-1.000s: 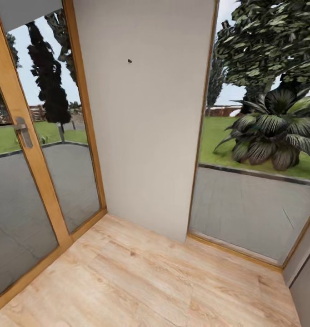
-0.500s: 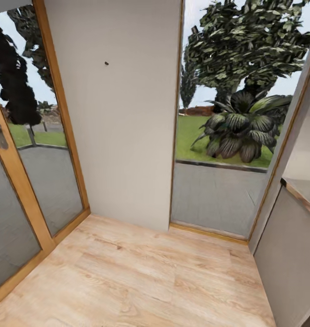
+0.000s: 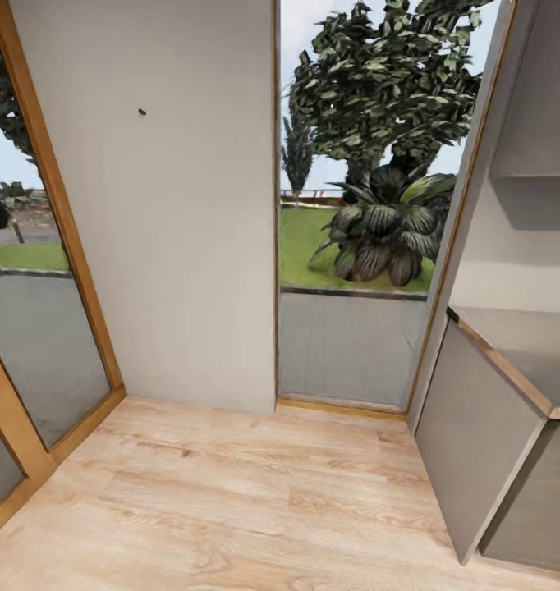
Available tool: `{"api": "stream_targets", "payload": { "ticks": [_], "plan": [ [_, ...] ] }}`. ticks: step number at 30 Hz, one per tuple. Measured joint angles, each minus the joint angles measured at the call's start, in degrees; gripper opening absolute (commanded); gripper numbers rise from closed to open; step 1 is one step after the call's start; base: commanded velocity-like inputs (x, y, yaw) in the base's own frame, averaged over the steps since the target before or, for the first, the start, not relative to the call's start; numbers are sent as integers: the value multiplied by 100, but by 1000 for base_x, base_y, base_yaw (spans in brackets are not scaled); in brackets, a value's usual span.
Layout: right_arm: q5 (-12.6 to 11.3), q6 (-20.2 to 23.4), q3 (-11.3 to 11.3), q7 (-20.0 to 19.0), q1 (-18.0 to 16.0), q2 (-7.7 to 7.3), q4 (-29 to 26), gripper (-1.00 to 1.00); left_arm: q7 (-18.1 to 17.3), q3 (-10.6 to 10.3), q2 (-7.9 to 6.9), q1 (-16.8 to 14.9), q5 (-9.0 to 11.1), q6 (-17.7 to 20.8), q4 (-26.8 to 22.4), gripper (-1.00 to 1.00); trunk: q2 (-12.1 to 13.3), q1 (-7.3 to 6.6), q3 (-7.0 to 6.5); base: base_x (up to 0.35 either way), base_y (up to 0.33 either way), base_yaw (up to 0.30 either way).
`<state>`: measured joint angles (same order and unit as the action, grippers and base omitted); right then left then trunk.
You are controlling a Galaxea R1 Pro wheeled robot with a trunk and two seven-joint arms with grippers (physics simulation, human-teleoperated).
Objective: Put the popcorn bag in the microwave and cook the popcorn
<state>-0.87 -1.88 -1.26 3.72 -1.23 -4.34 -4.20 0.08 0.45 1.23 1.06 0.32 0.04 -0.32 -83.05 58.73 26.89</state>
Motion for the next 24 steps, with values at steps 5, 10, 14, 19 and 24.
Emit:
{"api": "stream_targets", "payload": {
  "ticks": [5, 10, 14, 19, 24],
  "plan": [
    [1, 4, -29, 0, -26, -14, 0, 100, 0, 3, 0, -7, 0, 3, 0, 100, 0, 0, 0, 0, 0, -300],
    [7, 3, -30, 0, -82, -15, 0, 100, 0, -2, 3, -10, -7, 4, 0, 100, 0, 0, 0, 0, 0, -300],
    [8, -1, -28, 0, -124, -19, 0, 100, 0, 7, 8, -10, -8, 4, 0, 100, 0, 0, 0, 0, 0, -300],
    [7, 3, -27, 0, -137, -100, -113, 100, 0, 11, 2, -10, -7, 3, 0, 100, 0, 0, 0, 0, 0, -300],
    [8, 3, -27, 0, -141, -139, -146, 100, 0, 11, 0, -10, -8, 2, 0, 100, 0, 0, 0, -13, -11, -300]
  ]
}}
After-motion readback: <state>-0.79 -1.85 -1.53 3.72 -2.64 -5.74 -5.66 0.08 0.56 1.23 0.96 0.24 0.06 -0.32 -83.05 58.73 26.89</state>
